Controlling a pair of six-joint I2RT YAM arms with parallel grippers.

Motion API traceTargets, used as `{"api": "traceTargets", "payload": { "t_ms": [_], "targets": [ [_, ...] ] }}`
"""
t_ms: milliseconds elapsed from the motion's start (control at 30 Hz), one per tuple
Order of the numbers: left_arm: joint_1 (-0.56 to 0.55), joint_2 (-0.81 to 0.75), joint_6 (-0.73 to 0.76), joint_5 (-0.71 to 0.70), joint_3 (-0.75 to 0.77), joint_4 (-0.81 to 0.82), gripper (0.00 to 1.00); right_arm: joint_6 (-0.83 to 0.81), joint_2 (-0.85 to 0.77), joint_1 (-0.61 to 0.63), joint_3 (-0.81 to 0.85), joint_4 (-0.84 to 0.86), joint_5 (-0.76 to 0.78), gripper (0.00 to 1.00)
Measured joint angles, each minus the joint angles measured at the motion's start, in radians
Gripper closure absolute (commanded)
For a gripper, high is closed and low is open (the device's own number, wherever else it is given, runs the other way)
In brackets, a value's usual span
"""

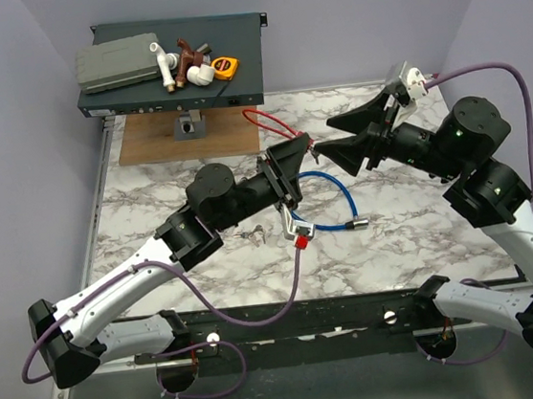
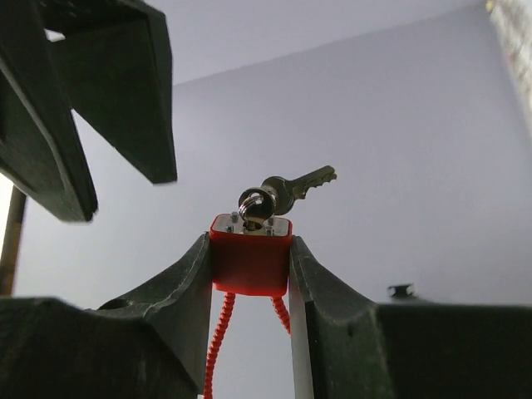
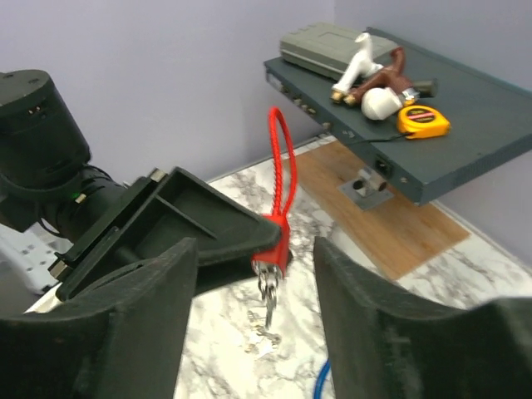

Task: Unlock with the key
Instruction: Unlock the lock.

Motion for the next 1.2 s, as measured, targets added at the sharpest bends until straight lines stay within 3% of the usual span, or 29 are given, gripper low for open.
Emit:
{"api": "traceTargets", "payload": {
  "t_ms": [167,300,500,667,767,867,933,1067,1200],
  "targets": [
    [0.096,-0.003,0.216,0.09,-0.001,-0.028,1.0,-0.031,-0.02,0.0,-0.005,0.002,0.087,0.33],
    [0.203,-0.008,0.298,0.223,0.055,-0.262,1.0,-0.035,-0.026,0.0,-0.01,0.02,0.139,0.33],
    [0.241,0.024,0.338,0.158,0.12,-0.521,1.0,-0.035,-0.028,0.0,-0.035,0.04,0.169,0.33],
    [0.212,0.081,0.338,-0.044,0.198,-0.715,1.0,-0.035,-0.027,0.0,-0.045,0.04,0.172,0.34],
    [0.163,0.11,0.338,-0.241,0.255,-0.879,1.0,-0.039,-0.027,0.0,-0.047,0.042,0.172,0.34],
    [0.096,0.231,0.318,-0.519,0.417,-1.189,1.0,-0.039,-0.027,0.0,-0.058,0.055,0.171,0.34],
    [0.067,0.384,0.2,-0.673,0.553,-1.361,1.0,-0.039,-0.027,0.0,-0.066,0.06,0.171,0.34],
    [0.066,0.582,0.023,-0.873,0.667,-1.484,1.0,-0.039,-0.027,0.0,-0.076,0.064,0.171,0.34],
    [0.077,0.593,-0.042,-0.946,0.642,-1.541,1.0,-0.039,-0.028,0.0,-0.08,0.069,0.171,0.34]
  ]
}}
